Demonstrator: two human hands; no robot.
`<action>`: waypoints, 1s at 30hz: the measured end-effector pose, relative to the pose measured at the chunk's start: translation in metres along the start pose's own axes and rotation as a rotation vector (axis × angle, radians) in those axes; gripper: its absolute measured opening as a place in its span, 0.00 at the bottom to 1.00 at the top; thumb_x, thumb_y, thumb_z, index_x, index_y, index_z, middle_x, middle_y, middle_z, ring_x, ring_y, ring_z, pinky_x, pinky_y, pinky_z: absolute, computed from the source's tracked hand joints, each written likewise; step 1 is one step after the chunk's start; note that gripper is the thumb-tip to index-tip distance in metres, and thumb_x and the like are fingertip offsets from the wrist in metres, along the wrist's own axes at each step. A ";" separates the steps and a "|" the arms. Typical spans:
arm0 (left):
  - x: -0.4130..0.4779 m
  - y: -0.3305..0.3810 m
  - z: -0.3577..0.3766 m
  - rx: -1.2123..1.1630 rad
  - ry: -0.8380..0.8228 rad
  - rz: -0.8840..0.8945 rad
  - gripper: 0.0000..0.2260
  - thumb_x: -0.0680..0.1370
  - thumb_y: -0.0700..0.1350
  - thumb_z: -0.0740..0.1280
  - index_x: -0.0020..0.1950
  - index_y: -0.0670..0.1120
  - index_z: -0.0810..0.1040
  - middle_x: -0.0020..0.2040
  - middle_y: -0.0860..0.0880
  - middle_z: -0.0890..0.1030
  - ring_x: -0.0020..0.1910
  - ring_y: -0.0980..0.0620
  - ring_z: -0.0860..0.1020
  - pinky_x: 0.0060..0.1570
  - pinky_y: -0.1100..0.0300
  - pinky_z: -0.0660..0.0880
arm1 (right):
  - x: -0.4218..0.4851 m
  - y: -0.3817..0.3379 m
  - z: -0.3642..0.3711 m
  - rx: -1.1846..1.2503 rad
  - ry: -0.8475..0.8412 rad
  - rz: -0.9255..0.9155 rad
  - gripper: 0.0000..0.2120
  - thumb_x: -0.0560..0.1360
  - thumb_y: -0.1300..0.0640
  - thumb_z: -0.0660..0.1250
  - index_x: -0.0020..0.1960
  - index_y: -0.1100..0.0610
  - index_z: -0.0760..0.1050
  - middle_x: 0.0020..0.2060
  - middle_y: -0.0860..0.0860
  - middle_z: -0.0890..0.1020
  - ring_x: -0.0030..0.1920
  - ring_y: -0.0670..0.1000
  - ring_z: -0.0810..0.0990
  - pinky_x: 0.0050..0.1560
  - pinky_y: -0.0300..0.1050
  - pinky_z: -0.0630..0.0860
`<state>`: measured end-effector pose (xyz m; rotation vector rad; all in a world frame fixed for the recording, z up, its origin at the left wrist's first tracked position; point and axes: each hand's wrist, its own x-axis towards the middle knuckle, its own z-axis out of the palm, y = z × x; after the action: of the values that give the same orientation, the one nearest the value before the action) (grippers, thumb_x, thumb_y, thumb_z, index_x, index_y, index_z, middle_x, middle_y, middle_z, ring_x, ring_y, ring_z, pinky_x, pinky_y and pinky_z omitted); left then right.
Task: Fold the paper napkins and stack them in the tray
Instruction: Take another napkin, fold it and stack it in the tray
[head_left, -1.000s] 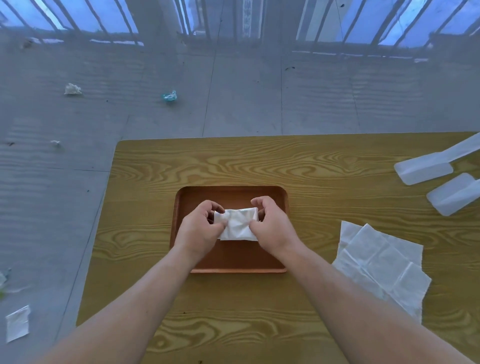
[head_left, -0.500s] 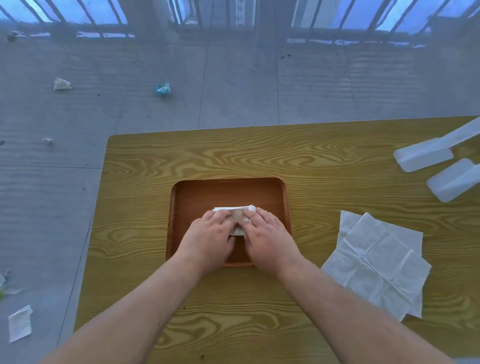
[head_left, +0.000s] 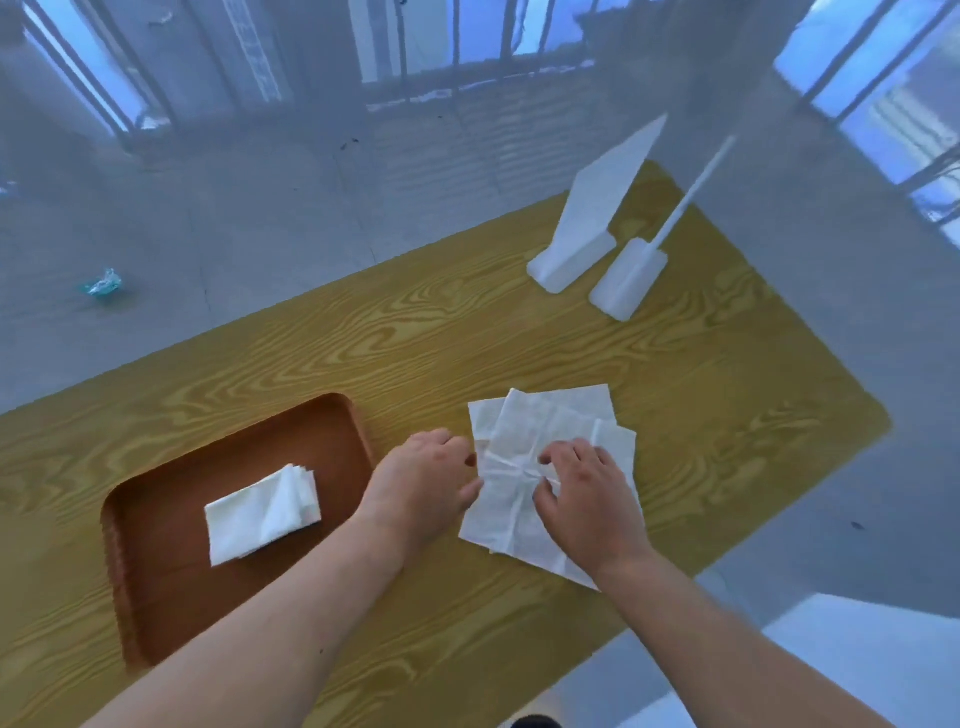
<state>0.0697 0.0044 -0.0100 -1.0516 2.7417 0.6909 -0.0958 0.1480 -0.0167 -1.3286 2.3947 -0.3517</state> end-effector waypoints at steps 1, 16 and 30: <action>0.008 0.012 0.004 -0.006 -0.020 0.014 0.17 0.81 0.60 0.67 0.65 0.53 0.78 0.61 0.53 0.79 0.65 0.49 0.76 0.60 0.55 0.75 | -0.005 0.018 -0.005 -0.006 0.008 0.061 0.11 0.77 0.55 0.70 0.59 0.54 0.78 0.52 0.51 0.81 0.53 0.55 0.77 0.55 0.51 0.77; 0.059 0.045 0.031 0.209 -0.204 0.126 0.11 0.84 0.55 0.64 0.62 0.53 0.81 0.60 0.53 0.79 0.63 0.50 0.76 0.62 0.53 0.76 | -0.018 0.109 -0.013 -0.053 -0.105 0.067 0.04 0.81 0.52 0.66 0.51 0.50 0.79 0.47 0.46 0.77 0.51 0.49 0.73 0.50 0.41 0.68; 0.060 0.038 0.028 0.250 -0.224 0.162 0.09 0.85 0.53 0.63 0.59 0.53 0.80 0.57 0.54 0.79 0.58 0.52 0.77 0.58 0.54 0.77 | -0.010 0.100 -0.012 -0.108 -0.134 -0.068 0.08 0.82 0.51 0.63 0.51 0.51 0.79 0.46 0.46 0.77 0.49 0.49 0.72 0.55 0.47 0.76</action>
<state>-0.0010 0.0056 -0.0368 -0.6640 2.6485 0.4379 -0.1721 0.2091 -0.0428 -1.4364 2.2900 -0.1487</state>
